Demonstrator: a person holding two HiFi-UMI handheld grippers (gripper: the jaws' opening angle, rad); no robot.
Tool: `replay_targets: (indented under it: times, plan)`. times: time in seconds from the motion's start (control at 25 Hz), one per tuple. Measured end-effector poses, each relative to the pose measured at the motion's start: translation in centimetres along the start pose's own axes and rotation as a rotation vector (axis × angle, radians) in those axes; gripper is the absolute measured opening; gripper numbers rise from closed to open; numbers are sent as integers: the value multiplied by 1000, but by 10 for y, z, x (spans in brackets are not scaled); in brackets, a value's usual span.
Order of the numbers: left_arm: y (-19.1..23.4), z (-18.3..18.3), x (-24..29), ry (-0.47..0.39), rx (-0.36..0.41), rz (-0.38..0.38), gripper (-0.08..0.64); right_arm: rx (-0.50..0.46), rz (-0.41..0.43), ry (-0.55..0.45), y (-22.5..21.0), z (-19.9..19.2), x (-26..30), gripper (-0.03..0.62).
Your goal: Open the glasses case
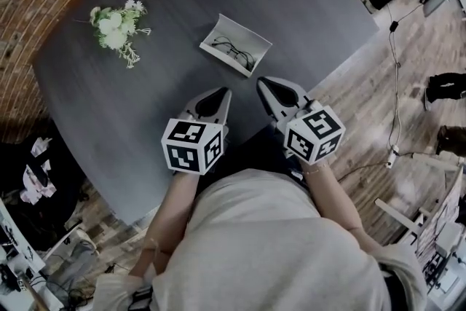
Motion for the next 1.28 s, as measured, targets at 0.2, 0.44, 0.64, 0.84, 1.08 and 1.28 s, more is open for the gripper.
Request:
replay_targets:
  times: [0.2,0.44,0.64,0.84,1.08,1.28]
  plan:
    - [-3,-3,-4,18,16,-6,29,-41,27,10,14,1,-5,5]
    - [-5,-3,-5,8,9,-4,29,-58,41,40,25,-3,-9,5]
    - [-9,-5,-5,15,10,-1,29,-79,49,78,29,-6,-4,5]
    - [-5,-6,-9,9,-3,17,29,-84,47,91,30,-5,-4,5]
    - [-2,-8,-10,7,-17,37,29,-94,49,111,25,-12,-2,5]
    - [-4,-8,-9,6,-23,38,29,-99,59,113,26,-11,-3,5]
Point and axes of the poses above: the fingertips, and each gripper's own axes: x forward along the fingers, y to its left, z out of its top, the point moved 10 cm from there along -x, backward along the fingers, and after that the axes turned 2 degrees about -z, right-handed, at the moved point
